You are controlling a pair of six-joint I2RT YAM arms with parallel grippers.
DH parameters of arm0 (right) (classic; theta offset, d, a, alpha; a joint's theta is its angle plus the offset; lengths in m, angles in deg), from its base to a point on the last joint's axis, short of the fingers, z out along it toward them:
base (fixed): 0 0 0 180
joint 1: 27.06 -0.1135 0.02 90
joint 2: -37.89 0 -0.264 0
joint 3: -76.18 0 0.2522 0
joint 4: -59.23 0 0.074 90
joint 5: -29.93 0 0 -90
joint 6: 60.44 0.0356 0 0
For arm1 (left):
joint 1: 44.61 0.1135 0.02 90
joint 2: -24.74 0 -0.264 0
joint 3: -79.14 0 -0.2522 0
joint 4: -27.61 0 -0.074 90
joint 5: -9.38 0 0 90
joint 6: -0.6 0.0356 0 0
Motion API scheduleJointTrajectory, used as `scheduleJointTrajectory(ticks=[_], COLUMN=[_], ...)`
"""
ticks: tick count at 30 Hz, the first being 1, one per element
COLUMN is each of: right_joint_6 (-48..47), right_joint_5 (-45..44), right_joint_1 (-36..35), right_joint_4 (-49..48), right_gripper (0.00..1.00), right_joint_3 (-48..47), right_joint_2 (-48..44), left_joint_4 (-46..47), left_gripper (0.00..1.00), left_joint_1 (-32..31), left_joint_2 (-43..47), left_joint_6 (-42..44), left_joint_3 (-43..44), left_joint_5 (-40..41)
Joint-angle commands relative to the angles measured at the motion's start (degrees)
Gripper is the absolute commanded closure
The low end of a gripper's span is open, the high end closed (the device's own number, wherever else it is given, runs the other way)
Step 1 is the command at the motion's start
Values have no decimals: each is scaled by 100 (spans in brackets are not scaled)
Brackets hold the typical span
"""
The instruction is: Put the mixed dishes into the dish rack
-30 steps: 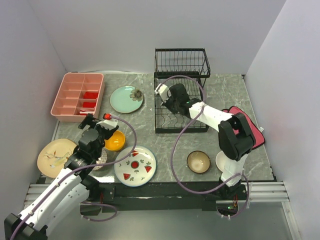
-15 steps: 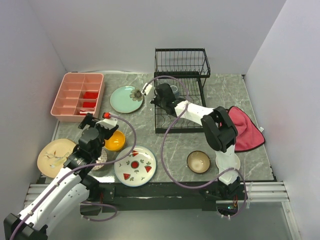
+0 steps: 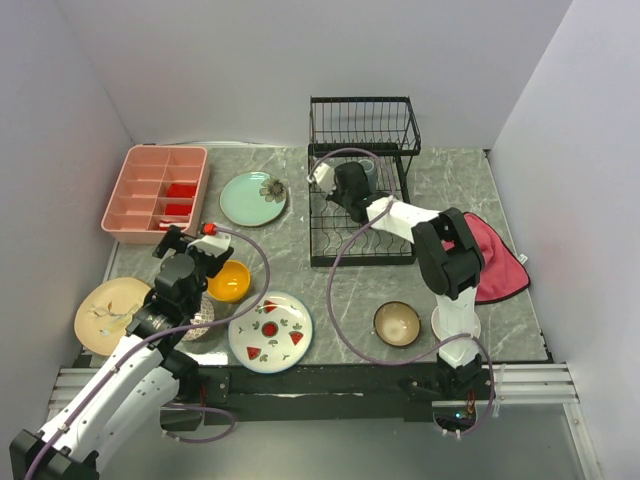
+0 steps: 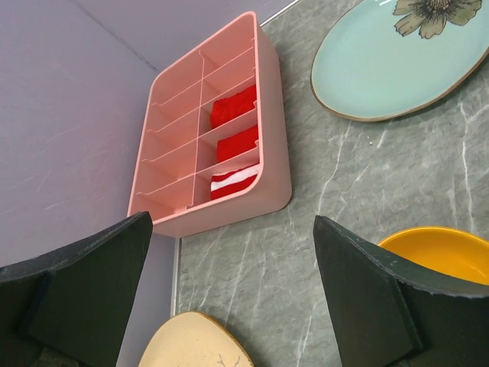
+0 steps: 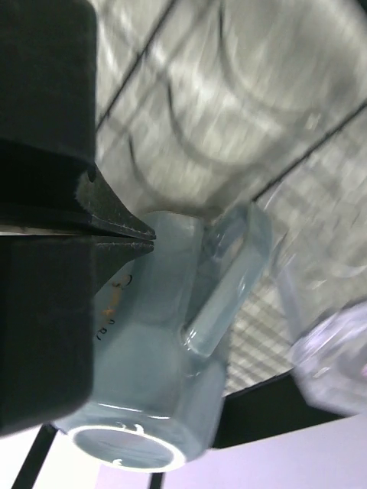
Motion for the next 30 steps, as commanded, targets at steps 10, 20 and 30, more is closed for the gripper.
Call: scheduleJointTrajectory(ticks=[10,20,30], right_joint_6=[-19,-502,-1319], right_joint_5=[280,-520,-678], right_joint_1=[155,269,576], right_joint_4=[-118,-646,-1137], right_gripper=[100,100,100], right_joint_3=[613,545,-168], right_joint_2=[-792,-470,393], left_joint_4=[246,-167,-299], left_gripper=[7,7,7], left_joint_1=[33,60,384], left_joint_2=[113,280,262], left_joint_6=[-225,-234,-93], left_joint_3=[138,111,305], left_joint_5=[-128,-93,-145])
